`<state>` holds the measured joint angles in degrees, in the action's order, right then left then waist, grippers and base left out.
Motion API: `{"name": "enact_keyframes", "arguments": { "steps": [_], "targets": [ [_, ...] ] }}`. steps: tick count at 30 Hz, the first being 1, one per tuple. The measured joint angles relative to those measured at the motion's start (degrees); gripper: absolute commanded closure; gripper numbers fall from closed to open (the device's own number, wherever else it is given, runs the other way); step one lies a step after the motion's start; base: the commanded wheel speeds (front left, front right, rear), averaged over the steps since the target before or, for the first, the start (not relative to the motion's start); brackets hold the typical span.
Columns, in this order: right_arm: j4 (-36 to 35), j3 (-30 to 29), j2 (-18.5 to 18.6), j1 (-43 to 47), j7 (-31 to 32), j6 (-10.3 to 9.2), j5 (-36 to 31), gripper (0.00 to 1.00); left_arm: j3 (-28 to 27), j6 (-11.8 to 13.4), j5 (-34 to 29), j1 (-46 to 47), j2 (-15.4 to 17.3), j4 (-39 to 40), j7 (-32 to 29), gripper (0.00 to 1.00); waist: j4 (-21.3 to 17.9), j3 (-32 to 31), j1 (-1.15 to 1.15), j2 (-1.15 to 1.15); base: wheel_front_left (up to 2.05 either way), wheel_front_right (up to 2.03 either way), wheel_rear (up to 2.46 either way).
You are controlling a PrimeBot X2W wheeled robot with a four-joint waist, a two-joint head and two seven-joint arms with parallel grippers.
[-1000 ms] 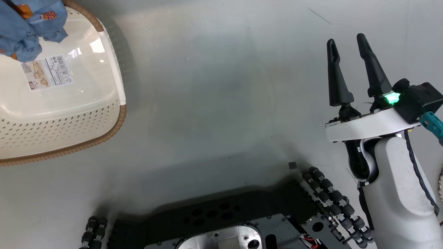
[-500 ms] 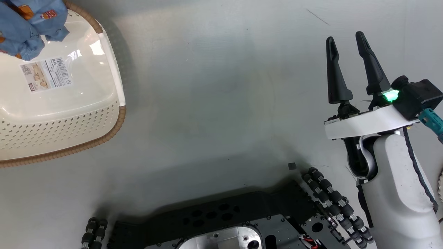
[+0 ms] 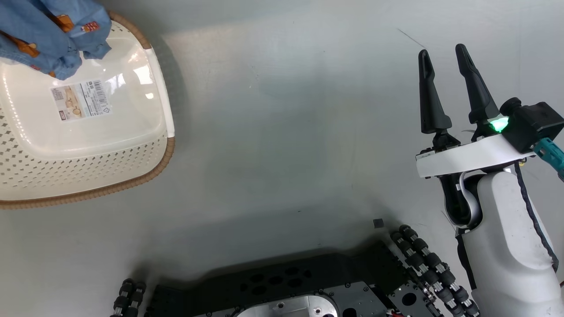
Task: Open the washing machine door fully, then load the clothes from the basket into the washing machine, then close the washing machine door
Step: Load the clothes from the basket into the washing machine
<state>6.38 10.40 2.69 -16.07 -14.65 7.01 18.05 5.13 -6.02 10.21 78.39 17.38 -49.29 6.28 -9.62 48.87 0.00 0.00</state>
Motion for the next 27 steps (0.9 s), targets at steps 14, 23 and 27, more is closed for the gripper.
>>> {"name": "enact_keyframes", "arguments": {
  "steps": [14,23,27],
  "targets": [
    [1.5,-1.1,0.0,-0.2,0.0,0.0,-0.4,0.0,1.1,0.0,0.0,-2.3,-2.5,-3.4,3.0,0.0,1.8,-4.4,0.0,0.0,0.0,0.0,0.0],
    [2.0,-2.0,0.0,-0.3,0.0,0.0,-0.4,0.0,0.2,0.0,1.9,-5.4,-3.5,-4.0,6.2,0.0,3.3,-7.2,0.0,0.0,0.0,0.0,0.0],
    [2.1,-2.1,0.1,-0.3,0.0,0.0,-0.3,0.0,-0.5,-0.1,2.6,-7.3,-3.5,-3.8,7.1,0.0,4.3,-8.2,0.0,0.0,0.0,0.0,0.0]
  ]
}}
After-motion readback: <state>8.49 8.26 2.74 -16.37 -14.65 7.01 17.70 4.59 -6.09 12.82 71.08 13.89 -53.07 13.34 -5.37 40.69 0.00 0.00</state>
